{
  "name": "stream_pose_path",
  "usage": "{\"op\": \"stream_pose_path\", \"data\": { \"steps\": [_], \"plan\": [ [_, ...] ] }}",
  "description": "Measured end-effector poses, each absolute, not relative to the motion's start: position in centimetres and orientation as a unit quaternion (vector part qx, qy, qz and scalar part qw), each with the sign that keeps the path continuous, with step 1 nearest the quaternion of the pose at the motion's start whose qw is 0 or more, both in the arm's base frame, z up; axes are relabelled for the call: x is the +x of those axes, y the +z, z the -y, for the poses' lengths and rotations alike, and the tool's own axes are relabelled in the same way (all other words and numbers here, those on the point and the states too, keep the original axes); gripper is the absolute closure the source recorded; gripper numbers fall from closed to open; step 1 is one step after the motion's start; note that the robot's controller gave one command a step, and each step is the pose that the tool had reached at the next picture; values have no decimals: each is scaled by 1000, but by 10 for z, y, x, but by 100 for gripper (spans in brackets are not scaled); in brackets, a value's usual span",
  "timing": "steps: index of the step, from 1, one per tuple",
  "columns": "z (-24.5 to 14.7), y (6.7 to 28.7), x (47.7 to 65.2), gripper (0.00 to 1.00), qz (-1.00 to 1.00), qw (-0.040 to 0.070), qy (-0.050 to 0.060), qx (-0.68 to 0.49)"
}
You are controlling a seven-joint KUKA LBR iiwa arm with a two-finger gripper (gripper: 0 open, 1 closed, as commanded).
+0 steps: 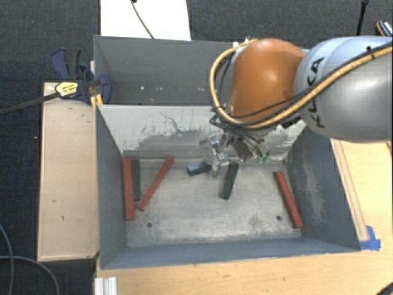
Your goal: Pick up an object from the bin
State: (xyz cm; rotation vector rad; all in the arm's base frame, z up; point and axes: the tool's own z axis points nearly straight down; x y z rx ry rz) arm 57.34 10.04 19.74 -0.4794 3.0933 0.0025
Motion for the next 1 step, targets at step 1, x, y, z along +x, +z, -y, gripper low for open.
{"op": "stream_pose_path", "data": {
  "steps": [1],
  "plan": [
    [-104,356,588,100,-984,7,0,-175]
  ]
}}
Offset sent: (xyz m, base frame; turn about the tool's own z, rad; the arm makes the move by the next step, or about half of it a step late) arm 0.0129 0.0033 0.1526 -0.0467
